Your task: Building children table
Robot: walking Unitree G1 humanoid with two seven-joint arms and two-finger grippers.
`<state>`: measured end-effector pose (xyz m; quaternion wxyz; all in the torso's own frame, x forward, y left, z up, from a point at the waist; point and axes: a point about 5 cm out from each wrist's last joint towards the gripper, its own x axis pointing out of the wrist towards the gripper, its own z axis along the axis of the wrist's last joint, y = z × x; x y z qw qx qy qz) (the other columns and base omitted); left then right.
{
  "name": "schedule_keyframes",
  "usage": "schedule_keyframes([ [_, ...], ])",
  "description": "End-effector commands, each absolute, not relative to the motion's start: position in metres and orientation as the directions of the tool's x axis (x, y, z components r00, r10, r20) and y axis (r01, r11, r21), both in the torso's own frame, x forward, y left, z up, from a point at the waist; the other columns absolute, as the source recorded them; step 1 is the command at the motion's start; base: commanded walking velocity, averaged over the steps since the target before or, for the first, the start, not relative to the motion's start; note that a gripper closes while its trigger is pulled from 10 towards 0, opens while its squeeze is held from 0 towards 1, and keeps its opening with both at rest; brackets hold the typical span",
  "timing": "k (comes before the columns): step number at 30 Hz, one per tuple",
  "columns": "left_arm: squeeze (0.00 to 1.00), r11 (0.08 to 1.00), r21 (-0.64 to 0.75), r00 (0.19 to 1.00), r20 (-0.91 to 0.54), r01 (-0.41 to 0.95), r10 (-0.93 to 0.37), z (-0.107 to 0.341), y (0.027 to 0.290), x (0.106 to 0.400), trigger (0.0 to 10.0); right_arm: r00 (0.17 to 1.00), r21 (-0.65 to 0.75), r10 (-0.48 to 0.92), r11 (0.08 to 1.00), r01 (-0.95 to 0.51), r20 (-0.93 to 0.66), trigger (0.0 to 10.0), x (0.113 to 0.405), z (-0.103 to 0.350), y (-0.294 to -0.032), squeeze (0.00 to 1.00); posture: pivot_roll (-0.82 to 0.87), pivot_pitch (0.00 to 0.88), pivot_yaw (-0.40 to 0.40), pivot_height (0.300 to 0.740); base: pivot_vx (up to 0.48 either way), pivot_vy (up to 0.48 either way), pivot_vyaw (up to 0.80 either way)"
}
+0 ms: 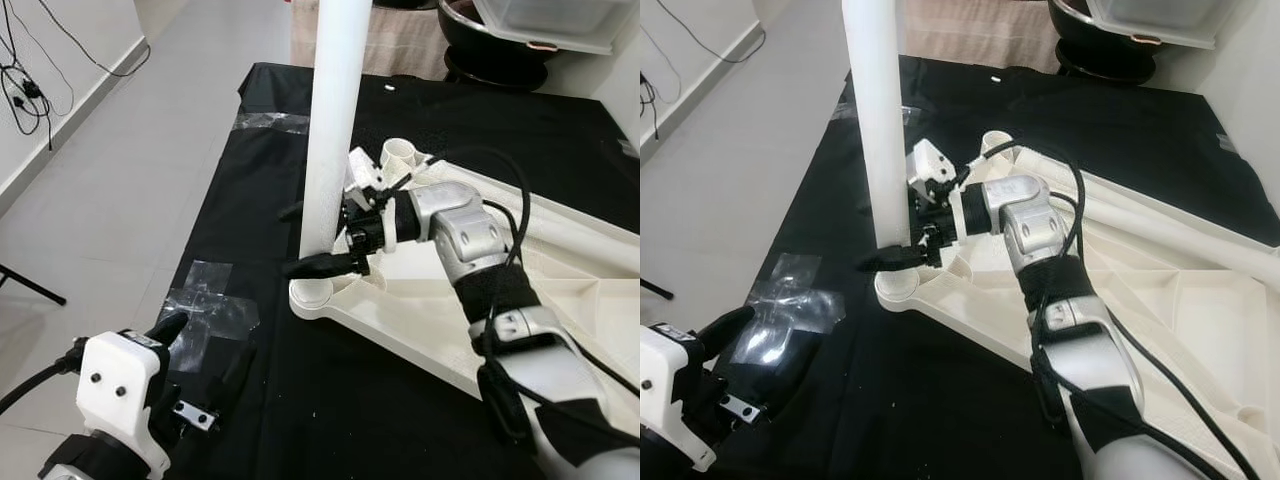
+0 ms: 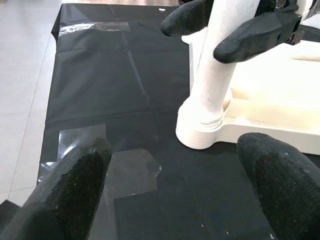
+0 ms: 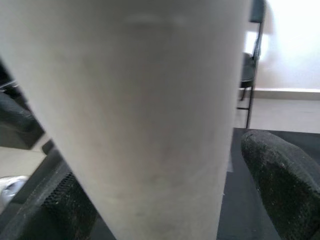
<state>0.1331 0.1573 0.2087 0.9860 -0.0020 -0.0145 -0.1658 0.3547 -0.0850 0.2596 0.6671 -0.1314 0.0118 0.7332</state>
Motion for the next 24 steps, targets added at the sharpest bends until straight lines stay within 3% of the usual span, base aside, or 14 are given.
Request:
schedule_keyframes([
  [1, 0.0, 0.942, -0.001, 0.942, 0.008, 0.335, -0.335, 0.205, 0.156, 0.131, 10.0, -0.117, -0.162, 0.972, -0.151, -0.975, -0.204, 5.1, 0.354, 0.262, -0.08, 0.0, 0.26, 0.24, -0.119, 0.74, 0.0, 0.0, 0.0],
  [2, 0.0, 0.942, -0.001, 0.942, 0.008, 0.335, -0.335, 0.205, 0.156, 0.131, 10.0, -0.117, -0.162, 0.972, -0.151, -0.975, -0.204, 5.1, 0.354, 0.262, -0.08, 0.0, 0.26, 0.24, -0.119, 0.74, 0.0, 0.0, 0.0],
  [3, 0.0, 0.942, 0.0, 0.942, 0.006, 0.335, -0.335, 0.205, 0.156, 0.13, 10.0, -0.138, -0.151, 0.97, -0.17, -0.974, -0.199, 0.0, 0.353, 0.263, -0.081, 0.0, 0.26, 0.24, -0.119, 0.74, 0.0, 0.0, 0.0],
  [8, 0.0, 0.942, 0.001, 0.942, 0.003, 0.335, -0.335, 0.205, 0.156, 0.13, 10.0, -0.168, -0.137, 0.968, -0.195, -0.971, -0.186, 0.0, 0.357, 0.262, -0.083, 0.0, 0.26, 0.236, -0.117, 0.74, 0.0, 0.0, 0.0],
  [16, 0.0, 0.942, 0.004, 0.942, 0.005, 0.336, -0.336, 0.205, 0.156, 0.13, 10.0, -0.121, -0.154, 0.987, -0.137, -0.978, -0.108, 0.0, 0.354, 0.248, -0.101, 0.0, 0.25, 0.223, -0.114, 0.74, 0.0, 0.0, 0.0],
  [18, 0.0, 0.942, 0.005, 0.942, 0.003, 0.337, -0.337, 0.205, 0.156, 0.13, 10.0, -0.04, -0.172, 0.997, -0.052, -0.984, -0.07, 0.0, 0.346, 0.24, -0.107, 0.0, 0.24, 0.22, -0.117, 0.74, 0.0, 0.0, 0.0],
  [19, 0.0, 0.941, 0.005, 0.941, 0.003, 0.338, -0.338, 0.205, 0.156, 0.13, 10.0, 0.082, -0.177, 0.997, 0.078, -0.981, -0.014, 0.0, 0.339, 0.232, -0.103, 0.0, 0.23, 0.219, -0.117, 0.74, 0.0, 0.0, 0.0],
  [20, 0.0, 0.941, 0.005, 0.941, 0.003, 0.338, -0.338, 0.205, 0.156, 0.13, 10.0, 0.082, -0.177, 0.997, 0.078, -0.981, -0.014, 0.0, 0.339, 0.232, -0.103, 0.0, 0.23, 0.219, -0.117, 0.74, 0.0, 0.0, 0.0],
  [21, 0.0, 0.941, 0.005, 0.941, 0.003, 0.339, -0.339, 0.204, 0.156, 0.13, 10.0, 0.173, -0.174, 0.985, 0.175, -0.969, 0.027, 0.0, 0.334, 0.228, -0.101, 0.0, 0.23, 0.22, -0.116, 0.74, 0.0, 0.0, 0.0],
  [22, 0.0, 0.941, 0.004, 0.941, 0.001, 0.339, -0.339, 0.204, 0.156, 0.13, 10.0, 0.435, -0.118, 0.898, 0.44, -0.89, 0.069, 0.0, 0.331, 0.216, -0.09, 0.0, 0.22, 0.214, -0.109, 0.74, 0.0, 0.0, 0.0],
  [23, 0.0, 0.941, 0.004, 0.941, 0.001, 0.339, -0.339, 0.204, 0.156, 0.13, 10.0, 0.435, -0.118, 0.898, 0.44, -0.89, 0.069, 0.0, 0.331, 0.216, -0.09, 0.0, 0.22, 0.214, -0.109, 0.74, 0.0, 0.0, 0.0],
  [24, 0.0, 0.94, 0.004, 0.94, -0.004, 0.341, -0.341, 0.204, 0.157, 0.13, 10.0, 0.656, -0.041, 0.755, 0.656, -0.754, 0.011, 0.0, 0.314, 0.194, -0.084, 0.0, 0.21, 0.213, -0.099, 0.74, 0.0, 0.0, 0.0],
])
